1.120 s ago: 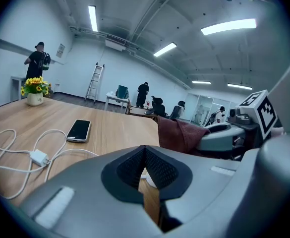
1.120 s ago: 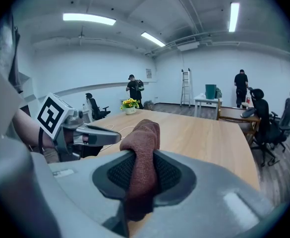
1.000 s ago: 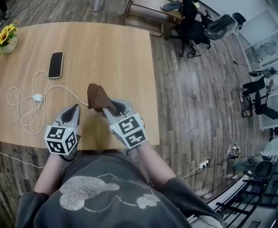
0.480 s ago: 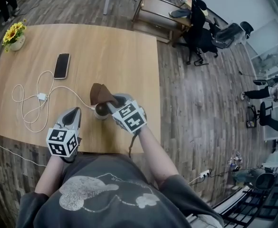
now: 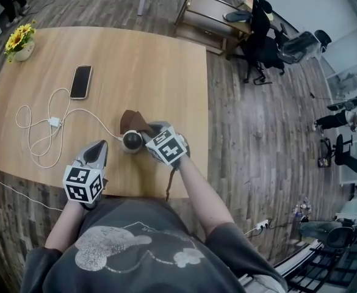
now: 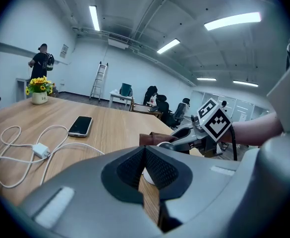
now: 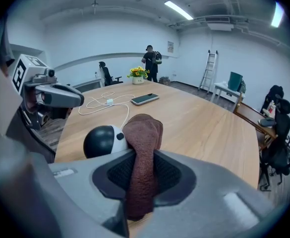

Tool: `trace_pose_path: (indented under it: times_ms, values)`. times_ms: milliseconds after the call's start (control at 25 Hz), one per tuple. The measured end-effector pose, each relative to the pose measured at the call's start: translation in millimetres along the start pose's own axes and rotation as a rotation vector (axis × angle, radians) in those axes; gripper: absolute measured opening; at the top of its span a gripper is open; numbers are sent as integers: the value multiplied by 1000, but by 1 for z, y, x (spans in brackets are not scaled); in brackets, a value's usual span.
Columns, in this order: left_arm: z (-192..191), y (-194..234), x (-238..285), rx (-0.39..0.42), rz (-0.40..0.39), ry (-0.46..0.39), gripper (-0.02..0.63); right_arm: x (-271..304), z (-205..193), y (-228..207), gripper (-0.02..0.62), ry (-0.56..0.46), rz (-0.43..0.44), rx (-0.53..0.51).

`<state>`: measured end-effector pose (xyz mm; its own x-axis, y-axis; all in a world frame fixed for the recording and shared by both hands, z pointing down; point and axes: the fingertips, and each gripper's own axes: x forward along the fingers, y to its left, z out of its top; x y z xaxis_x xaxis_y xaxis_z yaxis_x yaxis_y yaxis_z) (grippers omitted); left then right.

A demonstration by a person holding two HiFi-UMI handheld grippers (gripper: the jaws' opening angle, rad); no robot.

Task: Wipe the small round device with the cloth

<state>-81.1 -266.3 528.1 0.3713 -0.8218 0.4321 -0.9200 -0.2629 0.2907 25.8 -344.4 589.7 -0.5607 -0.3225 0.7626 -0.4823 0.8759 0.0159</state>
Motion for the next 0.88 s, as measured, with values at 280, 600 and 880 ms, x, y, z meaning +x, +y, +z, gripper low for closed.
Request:
trace_pose_path:
  times_ms: [280,600,880]
  values:
    - [-7,-5,4,0,-15,19,19,19,-43,0,75,86,-1,83]
    - [-7,-6,1,-3,-27,13,20,-22,-52,-11,75,10,-115,258]
    - [2,-5,-3,-2,-38,-11,19,-76,-30,11,75,-198,-120,425]
